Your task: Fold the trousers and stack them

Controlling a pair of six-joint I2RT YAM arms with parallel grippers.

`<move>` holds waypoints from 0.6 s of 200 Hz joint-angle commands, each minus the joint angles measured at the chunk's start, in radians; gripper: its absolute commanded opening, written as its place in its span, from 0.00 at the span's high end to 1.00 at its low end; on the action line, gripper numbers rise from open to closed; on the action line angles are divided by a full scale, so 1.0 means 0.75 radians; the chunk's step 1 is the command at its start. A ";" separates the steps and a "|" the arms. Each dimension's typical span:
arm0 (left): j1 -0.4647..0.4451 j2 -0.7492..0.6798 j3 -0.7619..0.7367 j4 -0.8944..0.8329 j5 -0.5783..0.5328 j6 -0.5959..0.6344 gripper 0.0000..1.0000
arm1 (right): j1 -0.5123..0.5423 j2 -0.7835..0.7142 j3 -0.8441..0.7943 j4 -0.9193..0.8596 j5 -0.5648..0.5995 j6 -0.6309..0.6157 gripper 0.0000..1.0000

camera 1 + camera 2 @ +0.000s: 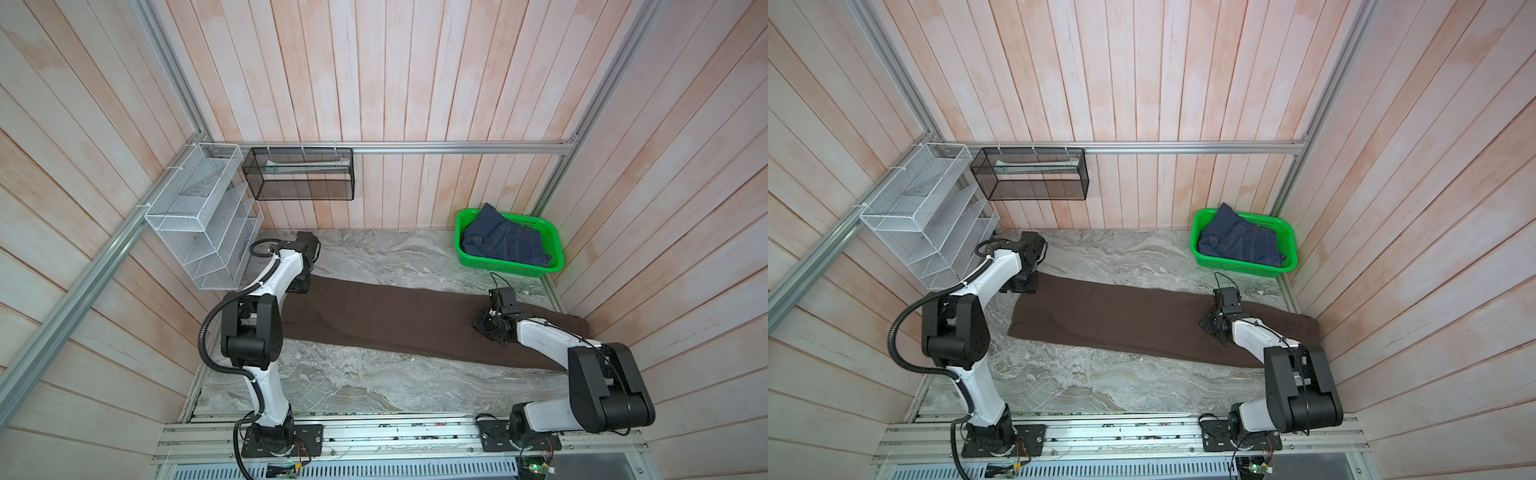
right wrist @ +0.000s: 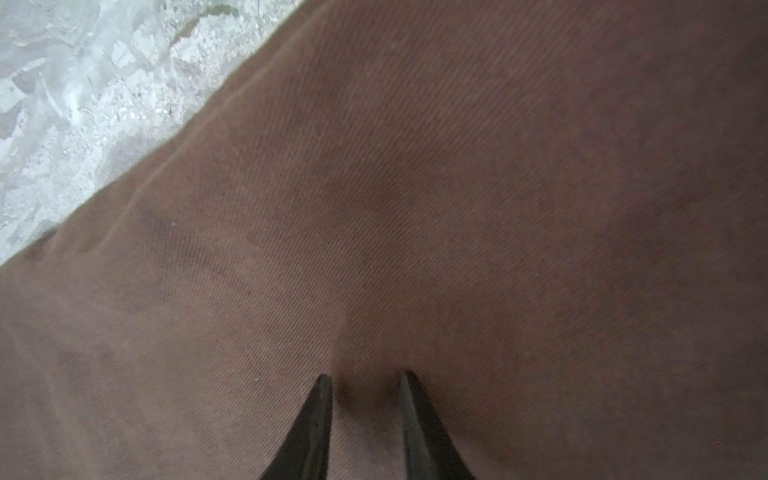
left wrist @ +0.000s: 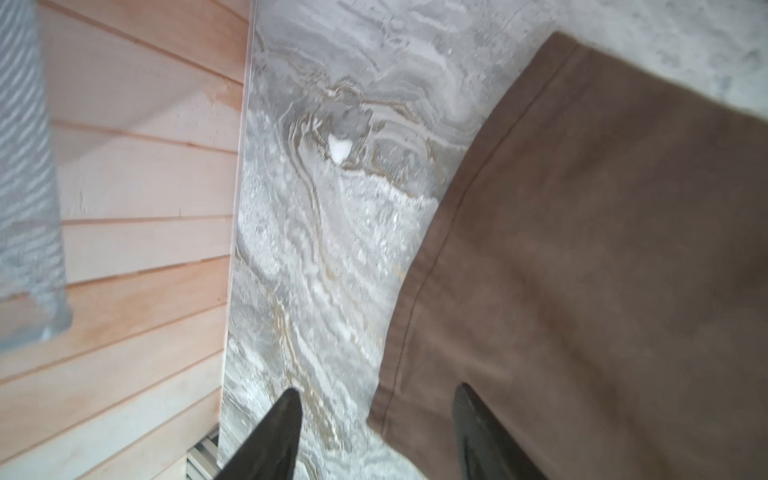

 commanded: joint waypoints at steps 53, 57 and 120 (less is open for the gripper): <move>0.207 -0.115 -0.403 0.286 0.321 -0.128 0.46 | 0.026 -0.023 0.012 -0.119 0.001 -0.004 0.69; 0.216 -0.117 -0.408 0.297 0.329 -0.132 0.47 | 0.026 -0.022 0.012 -0.119 0.001 -0.004 0.69; 0.260 -0.053 -0.424 0.431 0.455 -0.210 0.53 | 0.026 -0.024 0.001 -0.103 -0.010 -0.002 0.69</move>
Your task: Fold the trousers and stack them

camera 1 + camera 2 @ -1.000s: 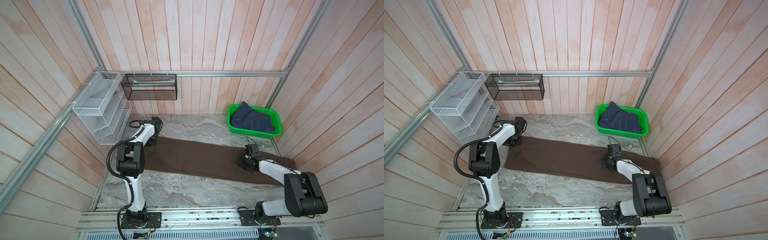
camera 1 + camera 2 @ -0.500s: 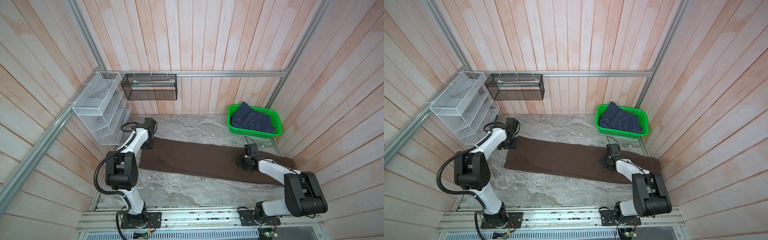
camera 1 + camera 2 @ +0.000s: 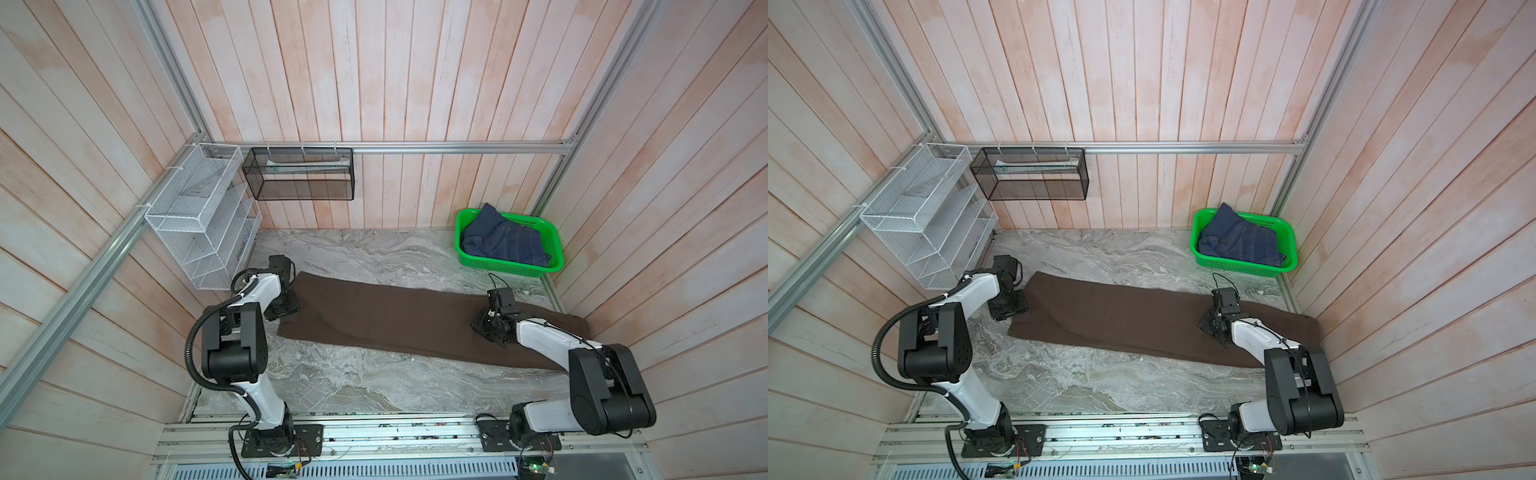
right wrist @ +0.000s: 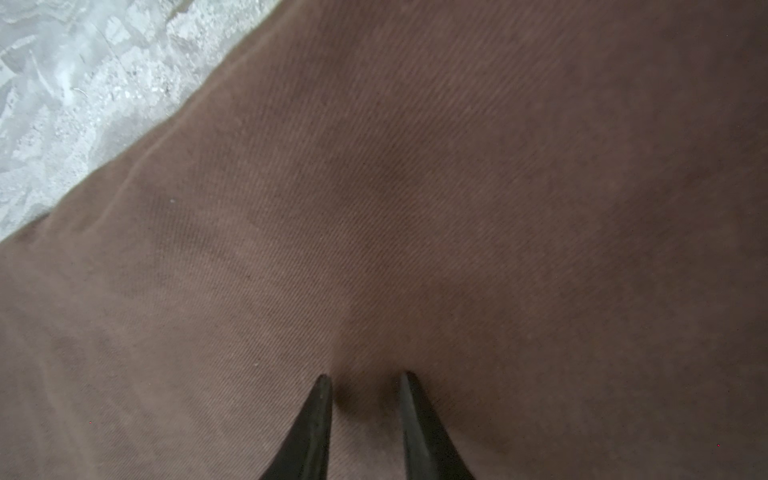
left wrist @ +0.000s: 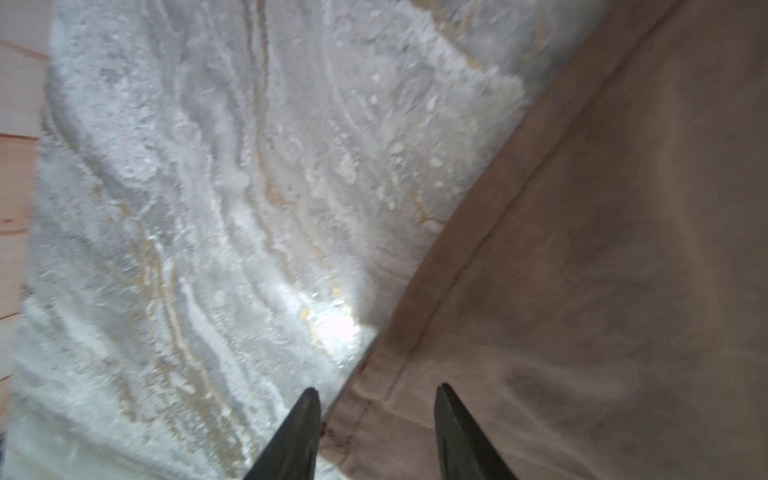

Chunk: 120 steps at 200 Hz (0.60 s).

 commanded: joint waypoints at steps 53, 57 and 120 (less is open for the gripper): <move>0.029 0.123 0.005 0.097 0.032 -0.077 0.54 | 0.011 -0.009 0.003 -0.070 -0.009 -0.004 0.69; 0.029 0.129 0.002 0.098 0.033 -0.076 0.54 | 0.010 -0.008 0.003 -0.069 -0.009 -0.004 0.69; 0.038 0.126 -0.023 0.112 -0.005 -0.080 0.81 | 0.011 -0.001 0.012 -0.074 -0.010 -0.008 0.70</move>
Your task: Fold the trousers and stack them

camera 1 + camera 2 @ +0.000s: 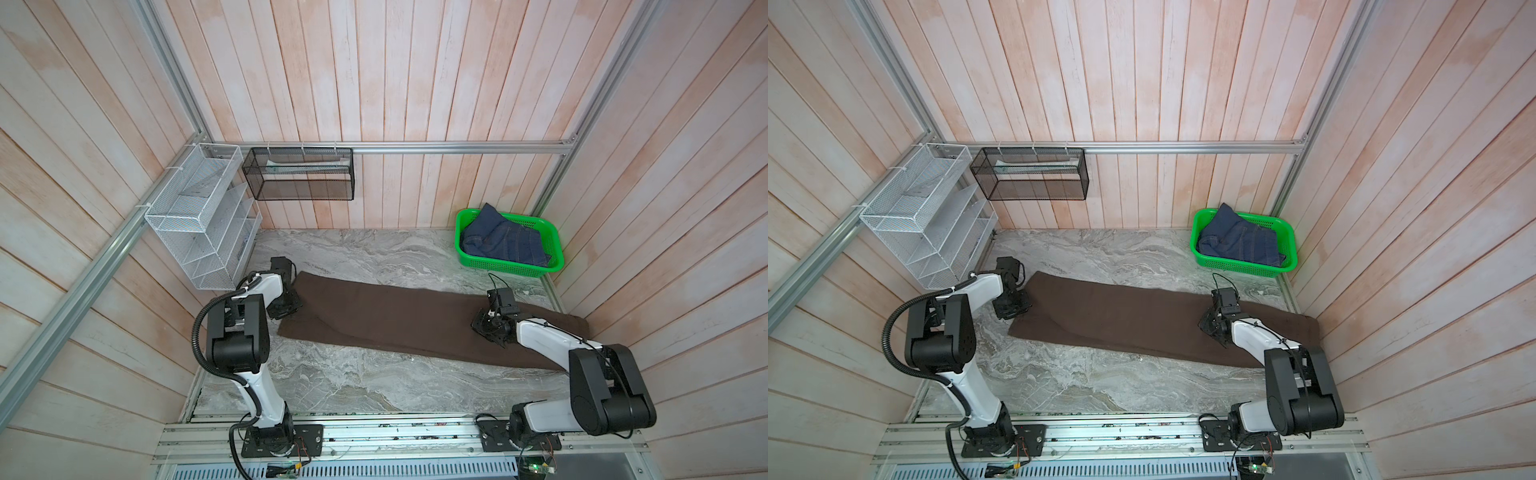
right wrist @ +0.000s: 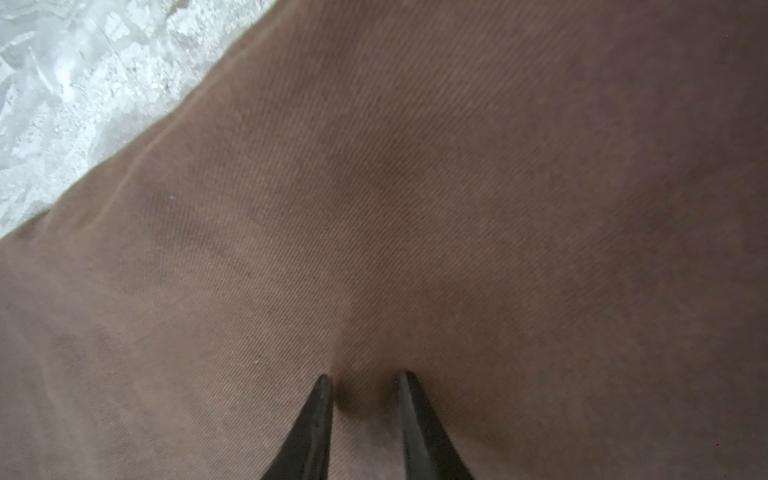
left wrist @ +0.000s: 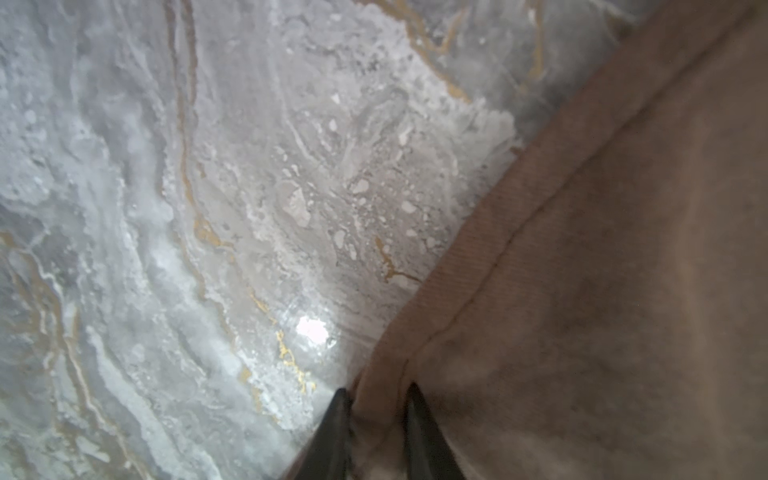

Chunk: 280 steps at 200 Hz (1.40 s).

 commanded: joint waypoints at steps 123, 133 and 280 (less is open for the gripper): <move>0.026 -0.148 0.090 -0.221 -0.238 0.056 0.90 | 0.012 0.019 0.017 -0.062 0.000 -0.002 0.70; 0.026 -0.149 0.086 -0.227 -0.248 0.062 0.92 | 0.013 0.021 0.017 -0.063 0.002 -0.004 0.70; -0.354 -0.036 0.008 -0.023 0.099 -0.008 0.52 | -0.034 -0.063 0.117 -0.235 0.172 -0.064 0.59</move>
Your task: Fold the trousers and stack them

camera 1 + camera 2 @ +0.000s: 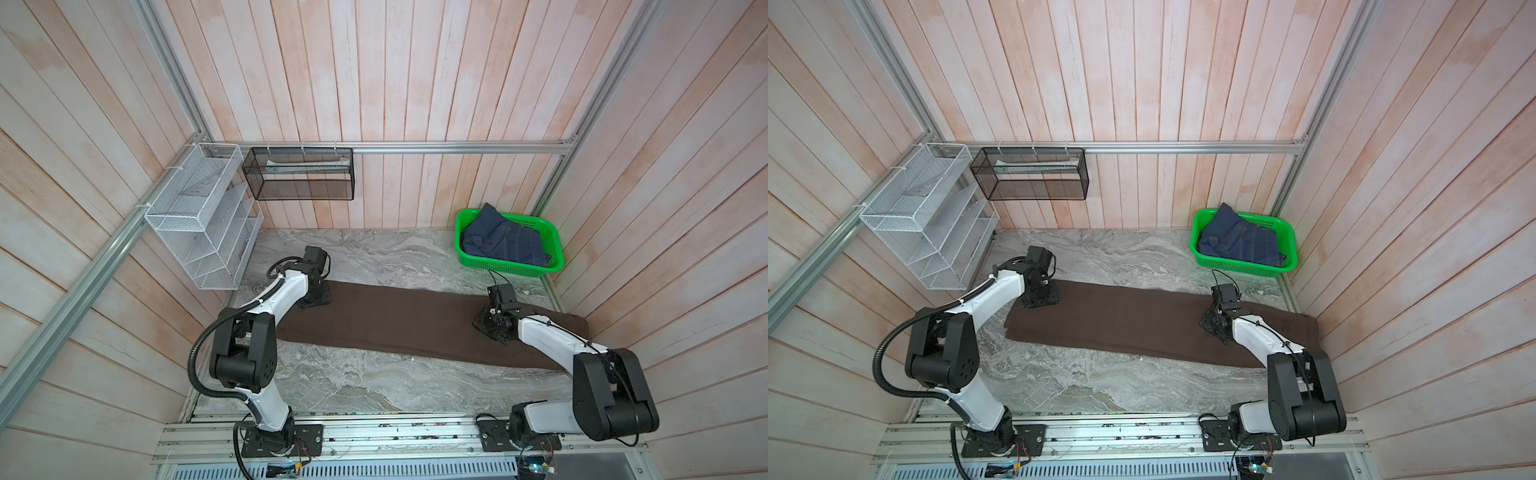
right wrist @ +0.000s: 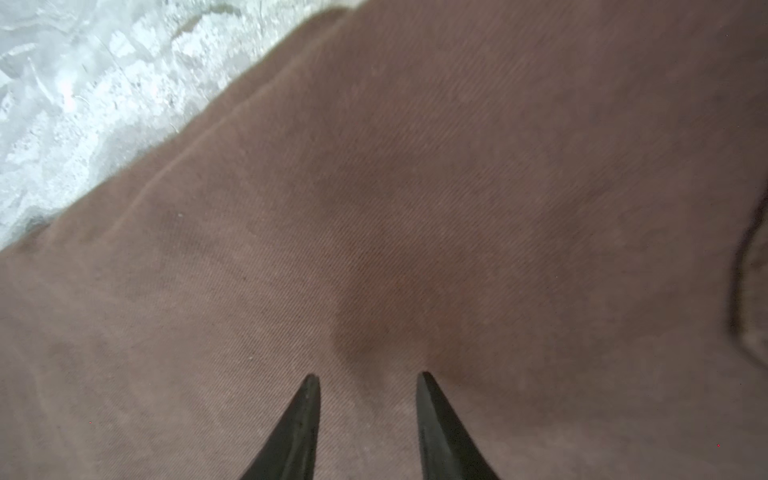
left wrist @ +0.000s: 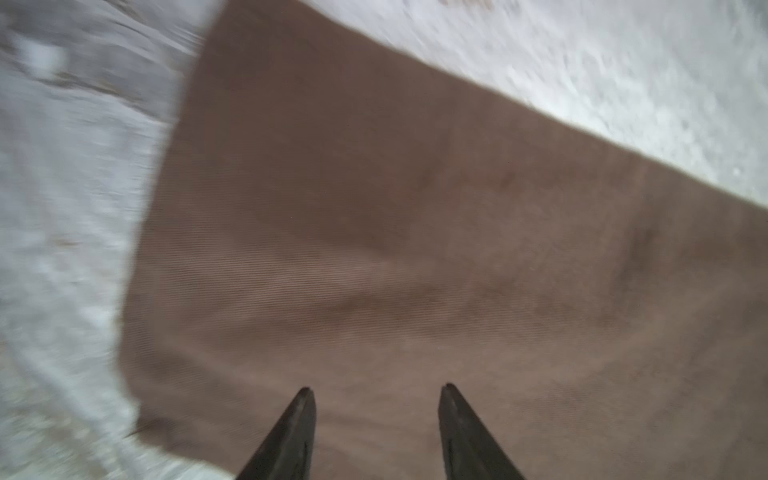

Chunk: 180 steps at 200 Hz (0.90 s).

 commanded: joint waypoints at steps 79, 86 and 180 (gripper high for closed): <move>0.205 0.183 -0.131 0.066 -0.133 -0.033 0.60 | -0.180 0.167 0.049 -0.008 0.126 -0.107 0.59; 0.220 0.191 -0.125 0.068 -0.130 -0.032 0.60 | -0.180 0.211 0.068 0.011 0.108 -0.111 0.60; 0.285 -0.033 -0.033 -0.021 -0.089 -0.020 0.40 | -0.132 0.471 0.295 -0.002 0.082 -0.185 0.62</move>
